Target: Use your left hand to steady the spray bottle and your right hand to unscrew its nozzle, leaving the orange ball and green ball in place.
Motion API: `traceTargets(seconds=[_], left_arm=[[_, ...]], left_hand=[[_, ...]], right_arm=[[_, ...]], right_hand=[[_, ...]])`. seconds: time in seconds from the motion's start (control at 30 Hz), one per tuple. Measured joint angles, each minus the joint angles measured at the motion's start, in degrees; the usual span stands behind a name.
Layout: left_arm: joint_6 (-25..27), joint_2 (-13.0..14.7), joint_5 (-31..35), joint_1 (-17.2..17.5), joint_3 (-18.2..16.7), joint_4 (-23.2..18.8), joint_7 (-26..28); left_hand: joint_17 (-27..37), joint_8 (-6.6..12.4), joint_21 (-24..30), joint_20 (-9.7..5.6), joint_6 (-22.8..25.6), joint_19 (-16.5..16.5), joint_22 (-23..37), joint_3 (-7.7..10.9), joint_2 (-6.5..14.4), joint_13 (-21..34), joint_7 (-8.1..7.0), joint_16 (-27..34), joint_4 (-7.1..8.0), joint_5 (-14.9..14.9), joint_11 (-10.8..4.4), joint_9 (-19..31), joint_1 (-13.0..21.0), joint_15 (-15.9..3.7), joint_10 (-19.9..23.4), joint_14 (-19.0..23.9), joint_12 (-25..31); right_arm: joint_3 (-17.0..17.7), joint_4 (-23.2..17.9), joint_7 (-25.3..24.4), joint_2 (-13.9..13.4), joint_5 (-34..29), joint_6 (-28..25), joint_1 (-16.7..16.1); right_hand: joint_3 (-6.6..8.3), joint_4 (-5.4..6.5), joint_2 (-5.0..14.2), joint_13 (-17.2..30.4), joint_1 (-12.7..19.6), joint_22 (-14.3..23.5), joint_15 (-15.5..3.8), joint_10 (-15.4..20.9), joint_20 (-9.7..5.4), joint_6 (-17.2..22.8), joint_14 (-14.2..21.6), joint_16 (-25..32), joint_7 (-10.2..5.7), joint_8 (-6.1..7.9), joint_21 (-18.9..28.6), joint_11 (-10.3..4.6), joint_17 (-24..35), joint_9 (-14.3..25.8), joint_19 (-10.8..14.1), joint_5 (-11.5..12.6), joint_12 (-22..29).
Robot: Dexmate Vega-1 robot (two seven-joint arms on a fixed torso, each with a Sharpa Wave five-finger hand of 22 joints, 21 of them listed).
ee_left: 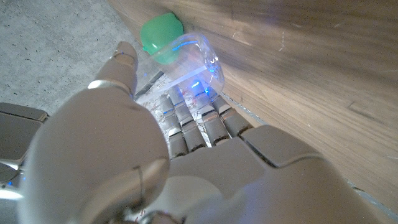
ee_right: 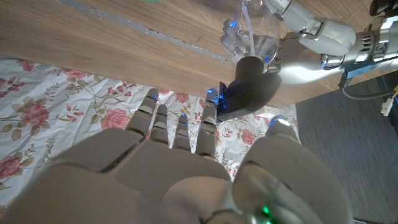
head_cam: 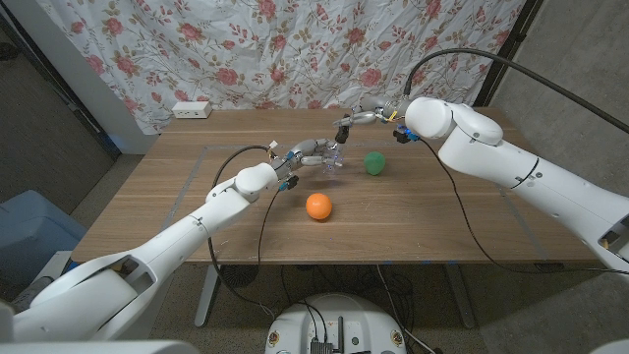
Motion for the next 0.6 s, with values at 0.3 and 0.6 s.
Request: traceTargets(seconds=[0.3, 0.6], left_arm=[[0.00, 0.23, -0.12, 0.53, -0.20, -0.48, 0.33], [0.05, 0.72, -0.28, 1.18, -0.43, -1.32, 0.42]], left_hand=[[0.00, 0.00, 0.00, 0.00, -0.01, 0.00, 0.00, 0.00, 0.00, -0.01, 0.01, 0.00, 0.00, 0.00, 0.11, -0.24, 0.00, 0.00, 0.11, 0.00, -0.20], [0.00, 0.00, 0.00, 0.00, -0.02, 0.00, 0.00, 0.00, 0.00, -0.03, 0.01, 0.01, 0.00, 0.00, 0.20, -0.32, 0.00, 0.00, 0.20, 0.00, -0.22]], right_arm=[[-0.82, -0.44, 0.91, 0.12, -0.47, -0.97, 0.60], [-1.02, -0.69, 1.41, 0.12, -0.31, -1.33, 0.77]], right_hand=[[2.63, -4.86, 0.70, 0.00, 6.07, 0.00, 0.00, -0.53, 0.00, -0.82, 0.00, -0.46, -0.21, -0.45, 0.00, 0.09, -0.34, 0.00, 0.00, -0.81, 0.02], [4.34, -6.88, 1.48, 0.00, 8.83, 0.00, 0.00, -0.53, 0.00, -1.13, 0.00, -0.46, -0.52, -0.89, 0.00, 0.09, -0.53, 0.27, 0.00, -0.85, 0.03]])
